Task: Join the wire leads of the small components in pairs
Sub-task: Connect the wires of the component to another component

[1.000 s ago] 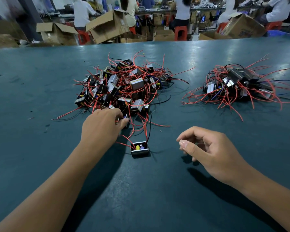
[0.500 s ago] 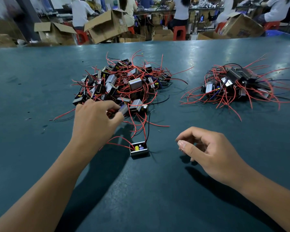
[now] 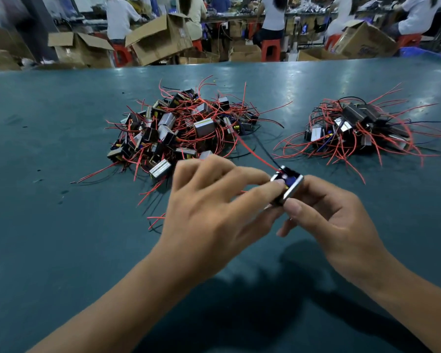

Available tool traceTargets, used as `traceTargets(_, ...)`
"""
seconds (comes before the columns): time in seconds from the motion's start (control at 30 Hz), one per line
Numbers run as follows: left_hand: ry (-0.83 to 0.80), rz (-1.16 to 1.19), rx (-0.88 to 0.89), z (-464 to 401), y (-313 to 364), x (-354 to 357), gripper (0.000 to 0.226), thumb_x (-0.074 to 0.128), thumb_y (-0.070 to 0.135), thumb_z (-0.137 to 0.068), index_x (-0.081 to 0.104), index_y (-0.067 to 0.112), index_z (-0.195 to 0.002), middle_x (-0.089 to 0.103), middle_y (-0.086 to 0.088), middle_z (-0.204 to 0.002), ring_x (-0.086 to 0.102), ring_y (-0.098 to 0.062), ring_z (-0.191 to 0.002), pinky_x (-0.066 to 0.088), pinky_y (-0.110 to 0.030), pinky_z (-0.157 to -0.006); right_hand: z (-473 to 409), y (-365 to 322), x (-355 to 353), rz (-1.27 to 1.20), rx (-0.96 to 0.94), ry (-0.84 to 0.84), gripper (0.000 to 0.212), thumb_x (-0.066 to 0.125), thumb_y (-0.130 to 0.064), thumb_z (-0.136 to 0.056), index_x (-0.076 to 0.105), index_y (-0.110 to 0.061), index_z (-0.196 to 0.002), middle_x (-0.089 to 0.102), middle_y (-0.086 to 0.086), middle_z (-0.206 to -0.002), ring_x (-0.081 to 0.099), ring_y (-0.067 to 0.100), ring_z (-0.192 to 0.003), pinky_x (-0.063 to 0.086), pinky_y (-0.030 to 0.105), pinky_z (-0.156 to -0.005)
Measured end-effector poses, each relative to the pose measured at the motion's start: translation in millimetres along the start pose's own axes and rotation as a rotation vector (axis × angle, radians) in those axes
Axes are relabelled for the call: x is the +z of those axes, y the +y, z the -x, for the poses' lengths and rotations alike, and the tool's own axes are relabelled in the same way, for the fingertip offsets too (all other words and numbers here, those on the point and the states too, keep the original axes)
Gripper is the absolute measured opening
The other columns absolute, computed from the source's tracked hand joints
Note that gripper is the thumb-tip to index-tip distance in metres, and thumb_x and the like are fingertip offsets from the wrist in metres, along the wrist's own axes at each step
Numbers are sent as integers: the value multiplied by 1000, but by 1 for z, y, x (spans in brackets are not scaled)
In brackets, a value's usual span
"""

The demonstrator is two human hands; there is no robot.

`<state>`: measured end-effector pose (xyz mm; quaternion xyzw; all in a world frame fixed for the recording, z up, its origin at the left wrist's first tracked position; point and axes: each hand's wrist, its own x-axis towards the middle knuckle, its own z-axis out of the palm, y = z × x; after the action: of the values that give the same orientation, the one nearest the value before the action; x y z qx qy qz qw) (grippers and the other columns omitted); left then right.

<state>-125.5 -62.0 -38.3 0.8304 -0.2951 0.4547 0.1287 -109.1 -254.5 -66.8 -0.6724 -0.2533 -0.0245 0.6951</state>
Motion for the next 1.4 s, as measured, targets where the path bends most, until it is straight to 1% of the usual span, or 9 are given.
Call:
traceTargets(0.2,-67,20,8,1,6,9,21,64,44,-96,78,31,-103,72,16,-109,62,-20,-81,36,-35,-77,-2,-1,-1,-214,181,27,22,55,-22,-90,72,-9,-94,71,16,-82,70,29,-75,56,35,-61)
traceTargets(0.4,-45,30,-9,1,-1,4,23,60,35,-98,77,23,-108,73,13,-111,63,-20,-82,35,-35,-79,-8,-1,-8,-262,255,66,20,61,-26,-87,68,-7,-93,69,16,-81,66,24,-70,55,31,-56)
traceTargets(0.6,57,163,-313,-1,-25,-2,10,66,20,-92,75,19,-97,68,15,-89,56,-15,-78,40,-41,-76,-13,3,-21,-48,284,140,31,63,-28,-79,53,-7,-100,67,11,-68,55,19,-57,46,27,-45)
traceTargets(0.73,-12,291,-504,2,-41,0,9,64,22,-91,72,24,-92,64,20,-79,55,-13,-76,45,-44,-80,-15,2,-27,50,297,77,27,62,-29,-83,66,-18,-107,70,10,-75,59,20,-61,48,25,-46)
traceTargets(0.87,-82,450,-690,6,-53,4,13,65,17,-93,72,28,-90,70,6,-78,59,-23,-73,47,-37,-69,-16,4,-30,94,344,29,26,57,-27,-88,72,-29,-109,63,14,-85,60,20,-72,51,24,-51)
traceTargets(1.0,-114,496,-747,8,-58,6,14,65,16,-94,72,26,-88,71,-5,-79,59,-28,-73,46,-36,-65,-16,5,-29,22,426,37,24,63,-28,-81,69,-14,-101,56,12,-80,55,26,-69,53,26,-51)
traceTargets(1.17,-132,510,-761,9,-58,8,15,65,17,-95,71,28,-87,70,0,-78,58,-23,-70,45,-29,-61,-12,3,-29,-79,468,-41,25,66,-22,-80,75,-14,-102,65,4,-80,62,16,-69,55,25,-58)
traceTargets(1.3,-150,508,-751,10,-57,9,13,65,16,-95,71,26,-90,68,10,-77,53,-4,-62,42,-15,-59,-11,4,-27,-99,457,-11,20,69,-17,-77,76,-8,-94,68,8,-80,64,14,-68,55,22,-61)
traceTargets(1.4,-154,499,-747,10,-55,9,12,64,15,-95,72,24,-91,67,14,-76,54,-1,-63,41,-12,-61,-10,3,-27,-47,432,-15,20,71,-22,-74,75,-9,-89,68,6,-76,63,15,-68,55,23,-61)
